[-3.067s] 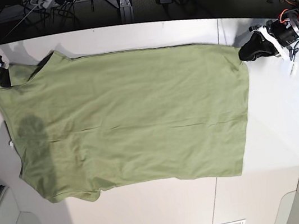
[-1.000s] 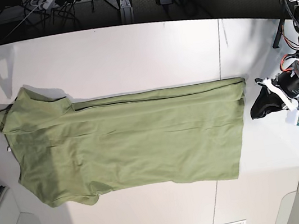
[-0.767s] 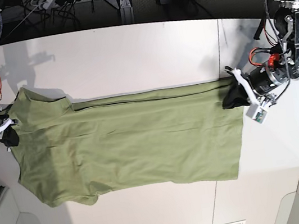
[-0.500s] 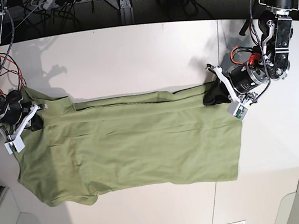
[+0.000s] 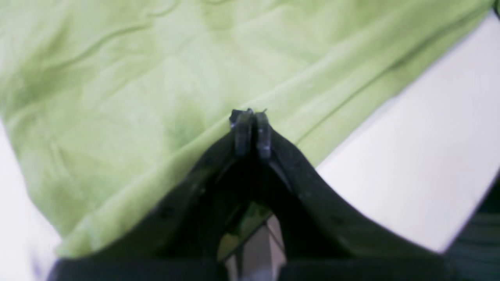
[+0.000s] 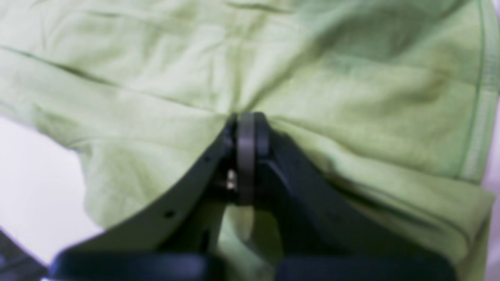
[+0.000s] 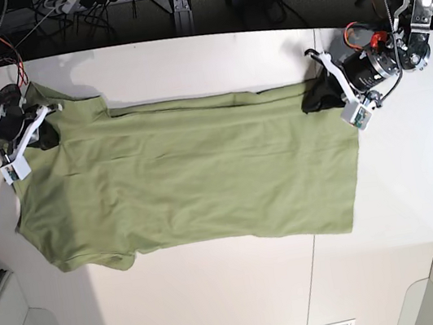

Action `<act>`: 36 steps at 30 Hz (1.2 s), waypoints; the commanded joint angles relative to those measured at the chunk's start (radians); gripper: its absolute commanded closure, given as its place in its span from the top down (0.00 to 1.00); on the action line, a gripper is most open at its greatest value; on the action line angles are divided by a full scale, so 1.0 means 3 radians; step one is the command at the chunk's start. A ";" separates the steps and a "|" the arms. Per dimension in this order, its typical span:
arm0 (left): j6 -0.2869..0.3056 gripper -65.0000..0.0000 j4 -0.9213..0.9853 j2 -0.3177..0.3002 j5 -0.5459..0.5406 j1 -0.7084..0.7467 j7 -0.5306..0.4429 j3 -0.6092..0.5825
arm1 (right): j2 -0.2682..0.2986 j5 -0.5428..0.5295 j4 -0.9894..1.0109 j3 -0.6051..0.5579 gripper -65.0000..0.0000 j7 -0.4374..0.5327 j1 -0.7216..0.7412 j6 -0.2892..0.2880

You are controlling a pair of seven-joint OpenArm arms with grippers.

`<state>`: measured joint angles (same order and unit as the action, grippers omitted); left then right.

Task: Layout the t-shirt on the table in an organized manner, then fold the t-shirt properly
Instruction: 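Grasp the shirt shoulder edge with both grippers and pull it straight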

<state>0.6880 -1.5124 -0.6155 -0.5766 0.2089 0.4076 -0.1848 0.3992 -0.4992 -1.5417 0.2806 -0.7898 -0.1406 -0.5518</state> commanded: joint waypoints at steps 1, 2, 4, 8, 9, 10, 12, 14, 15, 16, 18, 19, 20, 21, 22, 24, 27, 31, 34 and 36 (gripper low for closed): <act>0.0034 0.02 -0.0106 -0.0046 0.0064 0.0099 0.0127 0.0028 | 0.0081 0.0029 -0.0081 0.0042 0.00 -0.0075 -0.0088 -0.0004; 0.0034 0.02 -0.0174 -0.0046 0.0066 0.0173 0.0131 0.0066 | 0.0092 0.0029 -0.0134 0.0058 0.00 -0.0076 -0.0151 -0.0005; 0.0034 0.02 -0.0278 -0.0045 0.0064 0.0287 0.0132 0.0159 | 0.0094 0.0024 -0.0231 0.0092 0.00 -0.0078 -0.0251 -0.0005; 0.0034 0.02 -0.0449 -0.0046 0.0062 0.0478 0.0130 0.0328 | 0.0116 -0.0057 -0.0393 0.0142 0.00 -0.0084 -0.0423 -0.0004; 0.0034 0.02 -0.0493 -0.0045 0.0062 0.0523 0.0127 0.0347 | 0.0120 -0.0060 -0.0420 0.0155 0.00 -0.0086 -0.0469 -0.0004; 0.0034 0.02 -0.0530 -0.0045 0.0062 0.0562 0.0126 0.0356 | 0.0121 -0.0057 -0.0435 0.0170 0.00 -0.0085 -0.0507 -0.0004; 0.0034 0.02 -0.0568 -0.0043 0.0061 0.0590 0.0125 0.0356 | 0.0118 -0.0070 -0.0439 0.0198 0.00 -0.0088 -0.0523 -0.0005; 0.0034 0.03 -0.0568 -0.0045 0.0039 0.0586 0.0121 0.0356 | 0.0120 -0.0111 -0.0445 0.0209 0.00 -0.0084 -0.0501 -0.0004; 0.0034 0.03 -0.0568 -0.0045 0.0038 0.0587 0.0109 0.0356 | 0.0120 -0.0154 -0.0450 0.0212 0.00 -0.0071 -0.0495 -0.0004; 0.0034 0.06 -0.0568 -0.0045 0.0038 0.0587 0.0111 0.0359 | 0.0120 -0.0202 -0.0460 0.0220 0.00 -0.0060 -0.0493 -0.0004; 0.0034 0.15 -0.0570 -0.0045 0.0027 0.0585 0.0109 0.0387 | 0.0120 -0.0253 -0.0504 0.0233 0.00 -0.0051 -0.0493 -0.0005; 0.0034 0.21 -0.0572 -0.0045 -0.0017 0.0579 0.0112 0.0420 | 0.0118 -0.0259 -0.0532 0.0243 0.00 -0.0042 -0.0493 -0.0005; 0.0034 0.24 -0.0575 -0.0046 -0.0070 0.0577 0.0112 0.0470 | 0.0118 -0.0258 -0.0567 0.0252 0.00 -0.0013 -0.0488 -0.0005; 0.0034 0.27 -0.0594 -0.0045 -0.0132 0.0579 0.0112 0.0542 | 0.0118 -0.0257 -0.0601 0.0268 0.00 0.0017 -0.0474 -0.0004; 0.0034 0.28 -0.0629 -0.0046 -0.0201 0.0579 0.0114 0.0618 | 0.0118 -0.0258 -0.0627 0.0287 0.00 0.0027 -0.0446 -0.0004; 0.0034 0.29 -0.0745 -0.0045 -0.0326 0.0579 0.0136 0.0800 | 0.0120 -0.0257 -0.0652 0.0348 0.00 0.0025 -0.0351 -0.0004; 0.0034 0.29 -0.0935 -0.0046 -0.0476 0.0576 0.0139 0.1078 | 0.0118 -0.0261 -0.0650 0.0464 0.00 0.0041 -0.0160 -0.0003; 0.0034 0.42 -0.0991 -0.0046 -0.0580 0.0443 0.0137 0.1283 | 0.0118 -0.0242 -0.0582 0.0498 0.29 0.0228 0.0184 0.0112; 0.0034 0.47 -0.0870 -0.0045 -0.0558 0.0205 0.0126 0.1261 | 0.0117 -0.0103 -0.0351 0.0497 0.40 0.0281 0.0543 0.0233; 0.0031 0.47 -0.0679 -0.0046 -0.0498 -0.0019 0.0125 0.1225 | 0.0117 0.0006 -0.0065 0.0497 0.41 0.0315 0.0824 0.0320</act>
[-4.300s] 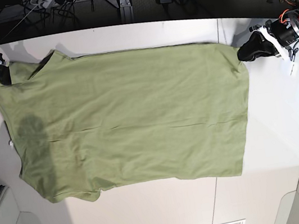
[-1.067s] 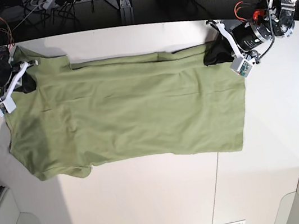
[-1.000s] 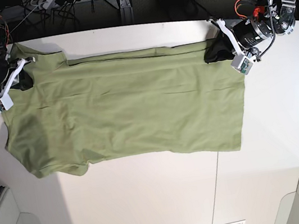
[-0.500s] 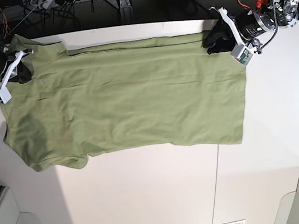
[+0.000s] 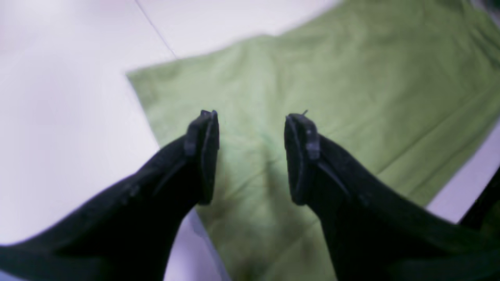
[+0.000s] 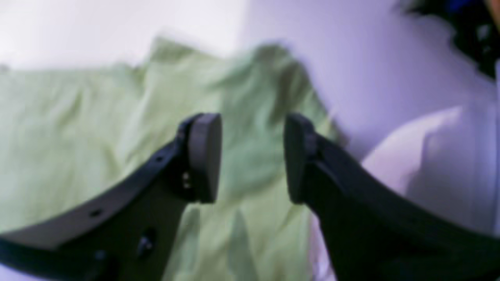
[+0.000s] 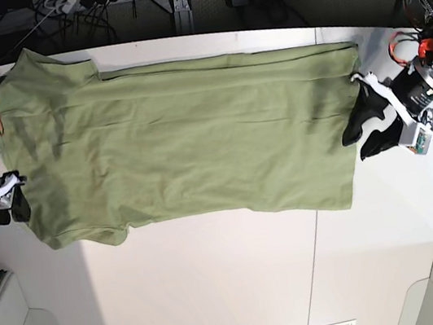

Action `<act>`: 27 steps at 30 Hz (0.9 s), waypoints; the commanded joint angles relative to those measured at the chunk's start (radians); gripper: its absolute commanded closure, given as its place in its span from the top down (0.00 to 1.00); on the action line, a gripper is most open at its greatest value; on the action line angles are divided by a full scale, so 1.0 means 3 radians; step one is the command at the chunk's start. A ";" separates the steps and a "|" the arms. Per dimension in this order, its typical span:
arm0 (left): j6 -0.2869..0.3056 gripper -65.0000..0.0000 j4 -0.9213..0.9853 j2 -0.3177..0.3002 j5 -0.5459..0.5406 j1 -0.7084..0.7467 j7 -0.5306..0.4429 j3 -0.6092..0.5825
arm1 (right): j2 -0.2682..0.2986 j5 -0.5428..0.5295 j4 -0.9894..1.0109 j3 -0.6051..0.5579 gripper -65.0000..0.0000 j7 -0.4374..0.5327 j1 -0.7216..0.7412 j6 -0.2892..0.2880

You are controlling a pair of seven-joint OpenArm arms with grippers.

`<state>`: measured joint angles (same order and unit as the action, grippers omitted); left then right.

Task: Layout the t-shirt on the table in an organized manner, then fold the t-shirt properly
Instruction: 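Grasp the shirt shoulder edge with both grippers and pull it straight, then move both grippers to the hem corners and grasp the hem edge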

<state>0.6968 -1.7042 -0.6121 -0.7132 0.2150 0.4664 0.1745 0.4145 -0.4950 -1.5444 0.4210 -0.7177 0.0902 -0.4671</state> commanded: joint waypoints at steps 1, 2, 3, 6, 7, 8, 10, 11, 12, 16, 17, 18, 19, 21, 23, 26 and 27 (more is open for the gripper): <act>-0.0078 0.47 0.0088 -0.0056 -0.0023 -0.0159 -0.0071 0.0011 | 0.0067 0.0053 0.0121 0.0029 0.41 0.0109 0.0197 0.0075; -0.0123 0.47 0.0221 -0.0057 -0.0024 -0.0275 -0.0071 -0.0009 | 0.0069 0.0106 0.0298 0.0031 0.41 0.0139 0.0324 0.0094; -0.0150 0.47 0.0374 -0.0057 -0.0025 -0.0397 -0.0071 -0.0034 | 0.0069 0.0160 0.0483 0.0029 0.41 0.0167 0.0445 0.0103; -0.0217 0.47 0.0893 -0.0056 -0.0025 -0.0772 -0.0060 -0.0184 | 0.0067 0.0229 0.1068 0.0029 0.41 0.0239 0.0767 0.0094; -0.0220 0.47 0.1087 -0.0053 -0.0025 -0.0908 -0.0051 -0.0252 | 0.0067 0.0230 0.1268 0.0029 0.41 0.0257 0.0863 0.0070; -0.0219 0.47 0.1280 -0.0043 -0.0023 -0.1050 -0.0046 -0.0320 | 0.0067 0.0230 0.1453 0.0029 0.41 0.0275 0.0955 0.0038; -0.0217 0.47 0.1691 0.0000 0.0005 -0.1344 -0.0047 -0.0436 | 0.0067 0.0234 0.1773 0.0029 0.41 0.0309 0.1105 0.0009; -0.0216 0.47 0.1901 0.0029 0.0032 -0.1486 -0.0061 -0.0478 | 0.0067 0.0242 0.1888 0.0029 0.41 0.0324 0.1152 -0.0013; -0.0216 0.47 0.2117 0.0067 0.0079 -0.1631 -0.0103 -0.0512 | 0.0067 0.0257 0.1979 0.0029 0.41 0.0343 0.1183 -0.0029; -0.0200 0.47 0.2804 0.0224 0.0248 -0.2090 -0.0186 -0.0641 | 0.0066 0.0322 0.2087 0.0029 0.41 0.0357 0.1208 -0.0029; -0.0144 0.47 0.2912 0.0263 0.0262 -0.2163 -0.0192 -0.0679 | 0.0066 0.0322 0.2087 0.0029 0.41 0.0351 0.1202 -0.0029; -0.0072 0.47 0.2988 0.0301 0.0301 -0.2218 -0.0225 -0.0716 | 0.0066 0.0318 0.2087 0.0029 0.41 0.0327 0.1202 -0.0029; -0.0050 0.47 0.3034 0.0341 0.0352 -0.2252 -0.0268 -0.0758 | 0.0066 0.0314 0.2087 0.0029 0.41 0.0298 0.1203 -0.0031; -0.0055 0.47 0.3056 0.0402 0.0444 -0.2267 -0.0336 -0.0838 | 0.0066 0.0315 0.2087 0.0029 0.41 0.0267 0.1202 -0.0060; -0.0083 0.47 0.3054 0.0463 0.0552 -0.2266 -0.0348 -0.0912 | 0.0065 0.0309 0.2088 0.0029 0.41 0.0217 0.1202 -0.0131; -0.0207 0.47 0.3054 0.0530 0.0711 -0.2267 -0.0435 -0.1053 | 0.0056 0.0164 0.2088 0.0029 0.41 0.0104 0.1202 -0.0214; -0.0276 0.47 0.3054 0.0539 0.0731 -0.2267 -0.0481 -0.1102 | 0.0045 0.0137 0.2088 0.0029 0.41 0.0074 0.1202 -0.0235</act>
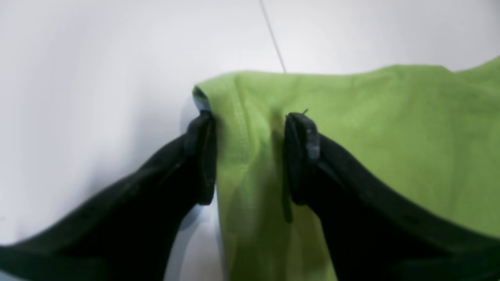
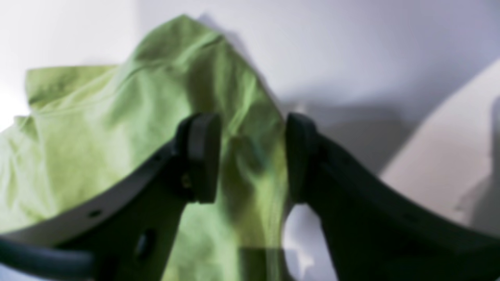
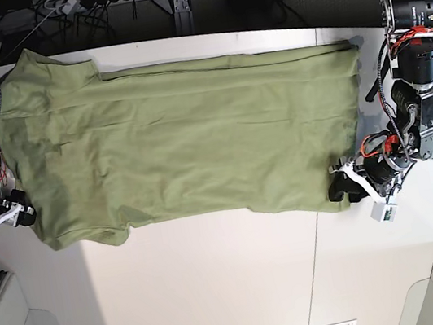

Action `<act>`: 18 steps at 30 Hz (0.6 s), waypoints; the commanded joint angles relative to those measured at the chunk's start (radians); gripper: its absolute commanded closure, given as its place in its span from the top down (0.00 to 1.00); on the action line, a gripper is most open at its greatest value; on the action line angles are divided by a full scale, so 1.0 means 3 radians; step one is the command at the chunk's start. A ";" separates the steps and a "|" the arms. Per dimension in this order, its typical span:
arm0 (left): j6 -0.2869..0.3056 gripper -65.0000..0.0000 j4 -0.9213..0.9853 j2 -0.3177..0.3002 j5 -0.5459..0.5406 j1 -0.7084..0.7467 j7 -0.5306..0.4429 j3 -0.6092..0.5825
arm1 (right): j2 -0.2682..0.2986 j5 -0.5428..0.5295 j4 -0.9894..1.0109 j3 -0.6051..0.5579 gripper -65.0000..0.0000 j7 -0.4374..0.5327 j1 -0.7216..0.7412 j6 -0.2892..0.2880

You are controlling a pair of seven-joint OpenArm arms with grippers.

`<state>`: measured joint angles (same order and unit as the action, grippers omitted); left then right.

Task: Layout the t-shirt on the table in an organized manner, then fold the t-shirt properly
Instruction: 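Move both grippers to the hem corners and grasp the hem edge, then fold the hem edge over onto the collar edge with both grippers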

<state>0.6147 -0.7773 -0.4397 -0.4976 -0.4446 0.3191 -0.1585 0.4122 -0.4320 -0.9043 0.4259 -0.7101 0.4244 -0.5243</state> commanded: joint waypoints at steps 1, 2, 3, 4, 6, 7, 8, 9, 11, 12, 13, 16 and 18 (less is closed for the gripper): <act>-0.0047 0.47 -0.0036 -0.0028 0.0017 -0.0069 -0.0027 -0.0034 | 0.0039 -0.0084 -0.0046 0.0013 0.41 0.0031 0.0088 -0.0066; -0.0070 0.46 -0.0036 -0.0020 0.0017 -0.0069 -0.0047 -0.0072 | 0.0023 -0.0080 -0.0046 0.0013 0.41 0.0018 0.0088 -0.0075; -0.0070 0.45 -0.0036 -0.0013 0.0017 -0.0070 -0.0055 -0.0098 | 0.0006 -0.0081 -0.0046 0.0013 0.41 0.0003 0.0086 -0.0075; -0.0067 0.41 -0.0036 -0.0006 0.0017 -0.0069 -0.0053 -0.0108 | -0.0004 -0.0083 -0.0046 0.0013 0.41 -0.0005 0.0076 -0.0076; -0.0067 0.26 -0.0036 -0.0001 0.0020 -0.0069 -0.0052 -0.0107 | -0.0011 -0.0108 -0.0046 0.0013 0.39 -0.0004 0.0058 -0.0083; -0.0067 0.17 -0.0036 -0.0005 0.0022 -0.0069 -0.0051 -0.0107 | -0.0010 -0.0109 -0.0046 0.0013 0.33 -0.0003 0.0052 -0.0083; -0.0067 0.08 -0.0037 -0.0010 0.0037 -0.0070 -0.0051 -0.0107 | -0.0009 -0.0106 -0.0046 0.0013 0.25 -0.0004 0.0052 -0.0083; -0.0064 0.00 -0.0041 -0.0017 0.0060 -0.0070 -0.0051 -0.0107 | -0.0006 -0.0106 -0.0046 0.0013 0.13 -0.0004 0.0052 -0.0083; 0.0008 0.00 -0.0086 -0.0053 0.0067 -0.0070 -0.0008 -0.0107 | 0.0014 -0.0111 -0.0055 0.0013 0.00 -0.0001 0.0052 -0.0083; 0.0094 0.00 -0.0131 -0.0083 0.0064 -0.0069 0.0050 -0.0107 | 0.0031 -0.0135 -0.0071 0.0013 0.00 -0.0004 0.0052 -0.0083; 0.0206 0.00 -0.0183 -0.0112 0.0019 -0.0069 0.0142 -0.0107 | 0.0053 -0.0158 -0.0088 0.0013 0.00 -0.0006 0.0052 -0.0083; 0.0278 0.00 -0.0367 -0.0197 -0.0420 -0.0058 0.0587 -0.0107 | 0.0136 -0.0275 -0.0126 0.0013 0.00 -0.0079 0.0052 -0.0100; 0.0278 0.00 -0.0515 -0.0248 -0.0754 -0.0037 0.0937 -0.0107 | 0.0205 -0.0389 -0.0140 0.0013 0.00 -0.0220 0.0051 -0.0173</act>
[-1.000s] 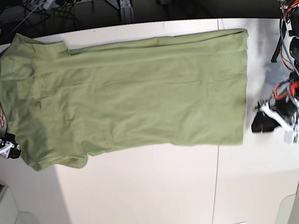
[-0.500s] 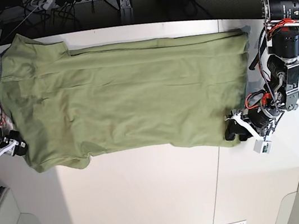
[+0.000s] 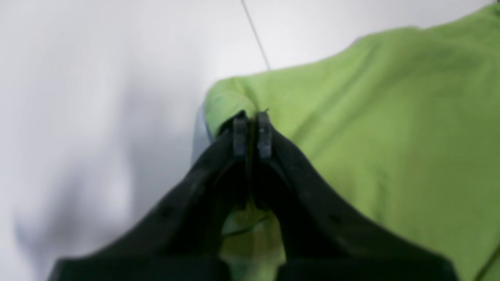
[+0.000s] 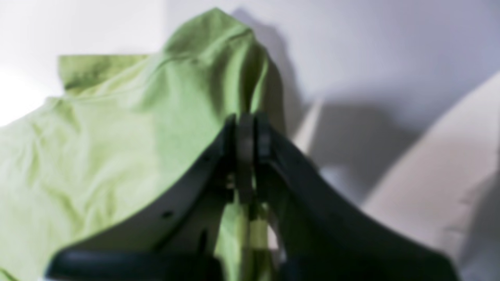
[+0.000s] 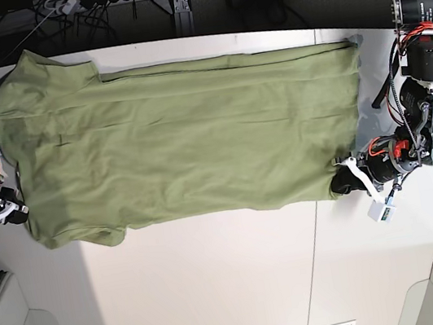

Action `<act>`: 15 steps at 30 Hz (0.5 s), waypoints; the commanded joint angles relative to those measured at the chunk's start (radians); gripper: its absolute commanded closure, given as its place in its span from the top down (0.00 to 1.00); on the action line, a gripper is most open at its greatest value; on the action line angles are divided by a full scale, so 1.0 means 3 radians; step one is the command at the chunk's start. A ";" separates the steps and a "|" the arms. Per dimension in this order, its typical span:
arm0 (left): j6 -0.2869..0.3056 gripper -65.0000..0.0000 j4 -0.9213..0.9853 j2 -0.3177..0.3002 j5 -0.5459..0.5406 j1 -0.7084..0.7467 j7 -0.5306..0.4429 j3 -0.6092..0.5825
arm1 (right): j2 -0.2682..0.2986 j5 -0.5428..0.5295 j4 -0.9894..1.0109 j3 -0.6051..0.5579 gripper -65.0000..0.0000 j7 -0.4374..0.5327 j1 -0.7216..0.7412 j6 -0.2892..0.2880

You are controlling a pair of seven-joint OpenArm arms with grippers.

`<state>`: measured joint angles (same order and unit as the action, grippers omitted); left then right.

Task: Layout the t-shirt on the table in an organized manner, then fold the t-shirt properly
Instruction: 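Fold the hem edge over onto the collar edge with both grippers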

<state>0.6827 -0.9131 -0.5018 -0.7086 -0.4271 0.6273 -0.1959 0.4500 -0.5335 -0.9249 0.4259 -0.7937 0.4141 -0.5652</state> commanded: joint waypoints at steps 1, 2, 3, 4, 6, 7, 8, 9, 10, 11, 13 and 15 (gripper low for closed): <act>0.0052 0.00 -0.0139 -0.0074 -0.0183 -0.0075 0.0034 0.0018 | 0.0116 -0.0111 -0.0074 0.0013 0.00 -0.0027 0.0084 -0.0053; 0.0052 0.00 -0.0221 -0.0121 -0.0291 -0.0046 0.0121 0.0018 | 0.0154 -0.0170 -0.0074 0.0013 0.00 -0.0107 0.0079 -0.0058; 0.0052 0.00 -0.0315 -0.0179 -0.0383 -0.0003 0.0186 0.0018 | 0.0197 -0.0254 -0.0074 0.0013 0.00 -0.0169 0.0065 -0.0071; 0.0052 0.00 -0.0412 -0.0242 -0.0456 0.0047 0.0238 0.0018 | 0.0247 -0.0334 -0.0075 0.0013 0.00 -0.0206 0.0029 -0.0086; 0.0052 0.00 -0.0640 -0.0387 -0.0579 0.0187 0.0337 0.0018 | 0.0352 -0.0524 -0.0100 0.0013 0.00 -0.0214 -0.0069 -0.0089; 0.0052 0.00 -0.0757 -0.0460 -0.0636 0.0268 0.0388 0.0018 | 0.0401 -0.0587 -0.0121 0.0013 0.00 -0.0215 -0.0127 -0.0090; 0.0052 0.00 -0.0874 -0.0537 -0.0694 0.0350 0.0432 0.0018 | 0.0444 -0.0638 -0.0150 0.0013 0.00 -0.0214 -0.0187 -0.0089; 0.0052 0.00 -0.0989 -0.0604 -0.0746 0.0430 0.0455 0.0018 | 0.0476 -0.0671 -0.0184 0.0013 0.00 -0.0214 -0.0244 -0.0090; 0.0052 0.00 -0.1105 -0.0671 -0.0793 0.0512 0.0463 0.0018 | 0.0502 -0.0710 -0.0228 0.0013 0.00 -0.0214 -0.0305 -0.0089; 0.0052 0.00 -0.1226 -0.0738 -0.0839 0.0593 0.0469 0.0018 | 0.0512 -0.0729 -0.0286 0.0014 0.00 -0.0214 -0.0356 -0.0090; 0.0052 0.00 -0.1467 -0.0838 -0.0910 0.0760 0.0476 0.0018 | 0.0521 -0.0729 -0.0429 0.0014 0.00 -0.0238 -0.0465 -0.0090; 0.0052 0.00 -0.1709 -0.0899 -0.0949 0.0932 0.0558 0.0018 | 0.0525 -0.0729 -0.0614 0.0014 0.00 -0.0244 -0.0617 -0.0089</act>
<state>0.6899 -1.4155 -0.7521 -0.9787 -0.1356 0.8040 -0.2008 0.5789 -0.7372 -1.0943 0.4232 -0.8814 0.2134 -0.5850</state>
